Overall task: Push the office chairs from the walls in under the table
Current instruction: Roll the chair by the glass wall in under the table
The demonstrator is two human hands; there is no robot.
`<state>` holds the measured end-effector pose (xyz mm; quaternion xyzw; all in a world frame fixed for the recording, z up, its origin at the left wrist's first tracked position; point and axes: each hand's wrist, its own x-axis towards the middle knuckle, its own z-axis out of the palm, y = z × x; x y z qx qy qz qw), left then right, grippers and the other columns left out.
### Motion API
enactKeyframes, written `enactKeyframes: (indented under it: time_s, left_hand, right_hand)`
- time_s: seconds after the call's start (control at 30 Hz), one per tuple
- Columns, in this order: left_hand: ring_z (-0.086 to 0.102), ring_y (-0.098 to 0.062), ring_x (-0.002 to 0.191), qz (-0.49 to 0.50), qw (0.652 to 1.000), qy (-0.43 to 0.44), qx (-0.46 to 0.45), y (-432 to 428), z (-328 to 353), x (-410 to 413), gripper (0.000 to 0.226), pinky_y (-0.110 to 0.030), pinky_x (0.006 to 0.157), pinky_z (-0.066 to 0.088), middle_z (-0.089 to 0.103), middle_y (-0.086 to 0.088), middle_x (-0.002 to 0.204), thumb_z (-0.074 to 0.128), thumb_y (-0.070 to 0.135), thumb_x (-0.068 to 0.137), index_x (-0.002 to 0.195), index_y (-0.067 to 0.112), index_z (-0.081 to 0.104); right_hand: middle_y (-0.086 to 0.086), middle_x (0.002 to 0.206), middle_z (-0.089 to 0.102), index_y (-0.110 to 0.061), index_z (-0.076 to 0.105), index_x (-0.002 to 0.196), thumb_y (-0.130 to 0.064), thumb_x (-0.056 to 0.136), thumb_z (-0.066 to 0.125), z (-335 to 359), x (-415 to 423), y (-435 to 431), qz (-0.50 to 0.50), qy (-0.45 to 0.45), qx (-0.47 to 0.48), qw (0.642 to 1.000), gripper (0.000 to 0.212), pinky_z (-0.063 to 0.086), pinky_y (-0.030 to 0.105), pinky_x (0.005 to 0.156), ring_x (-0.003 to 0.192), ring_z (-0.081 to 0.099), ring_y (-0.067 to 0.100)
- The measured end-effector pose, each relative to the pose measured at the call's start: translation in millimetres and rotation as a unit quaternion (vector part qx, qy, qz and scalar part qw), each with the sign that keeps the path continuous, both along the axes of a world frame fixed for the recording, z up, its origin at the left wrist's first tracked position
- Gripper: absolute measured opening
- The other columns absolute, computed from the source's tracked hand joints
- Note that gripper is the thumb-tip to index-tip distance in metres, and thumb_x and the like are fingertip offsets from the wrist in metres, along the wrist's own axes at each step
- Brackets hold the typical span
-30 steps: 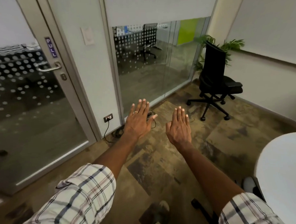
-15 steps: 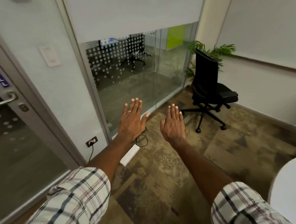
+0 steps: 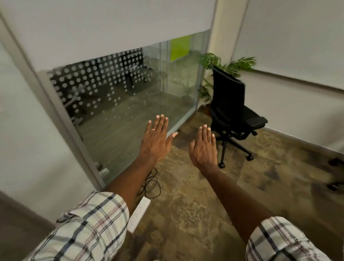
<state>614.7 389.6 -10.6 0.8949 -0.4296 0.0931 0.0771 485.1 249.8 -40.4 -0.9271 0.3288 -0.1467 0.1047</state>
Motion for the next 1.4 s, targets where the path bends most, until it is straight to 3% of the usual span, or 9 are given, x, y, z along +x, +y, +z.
enactKeyframes:
  time_s: [0.13,0.27,0.53,0.8,0.97,1.13,1.4]
  left_hand:
    - [-0.004,-0.022,0.162,-0.012,0.999,-0.027,-0.016,-26,17,62,0.076,-0.047,0.131,0.000,0.004,-0.010,0.175,0.011,0.058,0.109,0.166,0.008,0.008]
    - [-0.001,-0.024,0.162,-0.072,0.997,-0.014,-0.012,-81,9,98,0.076,-0.047,0.131,0.001,0.007,-0.011,0.174,0.009,0.057,0.108,0.166,0.007,0.010]
    - [-0.001,-0.024,0.162,-0.091,0.996,0.001,0.000,-160,1,182,0.078,-0.046,0.131,0.002,0.008,-0.011,0.175,0.006,0.057,0.106,0.166,0.008,0.008]
    - [0.001,-0.025,0.162,-0.119,0.993,-0.004,-0.025,-307,13,287,0.075,-0.046,0.131,0.001,0.008,-0.012,0.174,0.014,0.055,0.109,0.166,0.007,0.011]
    - [0.003,-0.026,0.162,-0.134,0.991,-0.005,-0.022,-367,5,325,0.078,-0.048,0.131,0.002,0.010,-0.012,0.174,0.010,0.056,0.107,0.166,0.006,0.012]
    - [0.005,-0.025,0.162,-0.164,0.986,-0.014,-0.031,-465,13,377,0.072,-0.047,0.131,0.002,0.012,-0.011,0.174,0.019,0.054,0.110,0.165,0.007,0.016]
    - [0.004,-0.025,0.162,-0.215,0.976,-0.010,-0.023,-577,9,448,0.098,-0.047,0.131,0.001,0.012,-0.011,0.174,-0.007,0.073,0.096,0.166,0.007,0.015]
  right_hand:
    - [0.014,0.172,0.000,-0.004,0.006,0.162,-0.035,0.106,0.025,10,46,-24,-0.017,-0.014,0.014,1.000,0.066,0.000,0.044,0.130,0.160,-0.004,0.024]
    - [0.014,0.172,-0.003,-0.006,0.004,0.162,-0.037,0.106,0.023,7,67,-81,-0.067,0.005,0.002,0.998,0.068,0.000,0.044,0.130,0.159,-0.006,0.024]
    - [0.014,0.172,0.000,-0.004,0.007,0.162,-0.034,0.106,0.025,13,140,-171,-0.113,-0.007,-0.011,0.993,0.066,0.000,0.044,0.130,0.160,-0.004,0.025]
    - [0.015,0.172,0.001,-0.004,0.007,0.162,-0.035,0.105,0.024,9,240,-306,-0.145,-0.027,-0.009,0.989,0.067,0.000,0.045,0.130,0.159,-0.003,0.026]
    - [0.014,0.172,0.004,-0.004,0.010,0.162,-0.035,0.106,0.026,6,271,-353,-0.155,-0.025,-0.015,0.988,0.066,0.001,0.044,0.130,0.160,-0.001,0.026]
    - [0.013,0.172,0.004,-0.005,0.009,0.162,-0.035,0.106,0.026,21,307,-434,-0.193,-0.036,-0.024,0.980,0.066,0.001,0.044,0.130,0.160,-0.001,0.026]
    - [0.014,0.172,0.006,-0.003,0.010,0.162,-0.035,0.107,0.026,15,349,-532,-0.264,-0.045,-0.034,0.963,0.065,0.002,0.045,0.130,0.160,0.001,0.026]
